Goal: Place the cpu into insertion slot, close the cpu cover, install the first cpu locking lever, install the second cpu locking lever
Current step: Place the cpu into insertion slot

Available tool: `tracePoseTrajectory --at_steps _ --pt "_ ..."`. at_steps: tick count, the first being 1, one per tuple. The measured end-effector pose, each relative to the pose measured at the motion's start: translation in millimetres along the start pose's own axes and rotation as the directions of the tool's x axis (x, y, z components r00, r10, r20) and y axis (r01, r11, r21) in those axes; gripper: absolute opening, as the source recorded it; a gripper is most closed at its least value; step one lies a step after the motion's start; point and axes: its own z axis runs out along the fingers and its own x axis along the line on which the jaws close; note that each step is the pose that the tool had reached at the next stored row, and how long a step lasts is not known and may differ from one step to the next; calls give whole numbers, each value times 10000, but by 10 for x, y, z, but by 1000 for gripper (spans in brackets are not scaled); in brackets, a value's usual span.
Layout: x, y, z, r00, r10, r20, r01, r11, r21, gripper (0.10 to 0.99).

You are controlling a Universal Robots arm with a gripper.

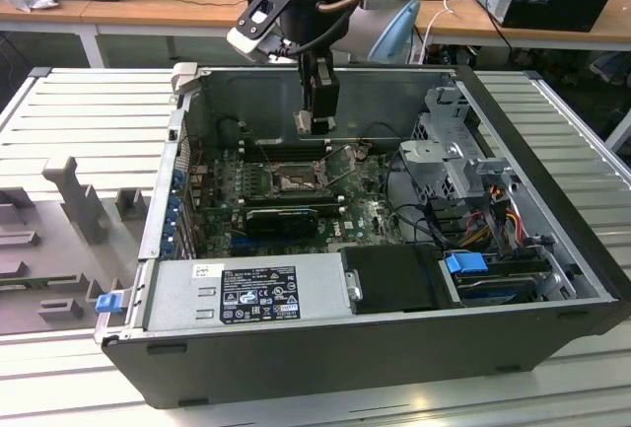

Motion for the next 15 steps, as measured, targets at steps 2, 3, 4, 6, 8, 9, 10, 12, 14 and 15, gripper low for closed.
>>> tracePoseTrajectory --at_steps 2,3,4,6,8,9,10,12,14,15 --pt "-1 -6 50 10000 -1 0 1 10000 0 529" --pt "-1 -8 66 10000 0 0 0 10000 0 529" --pt "-1 -13 97 10000 1 0 -1 10000 0 529" --pt "-2 -17 118 10000 2 0 -2 10000 -1 529" --pt "-2 -22 151 10000 0 1 0 10000 1 529" --pt "-2 -24 161 10000 0 0 0 10000 0 529" --pt "-3 -26 171 10000 0 1 0 10000 0 529" --pt "-3 -29 190 10000 0 1 0 10000 1 529" --pt "-3 -33 211 10000 0 0 0 10000 0 529" --pt "-3 -34 221 10000 0 0 0 10000 0 529"
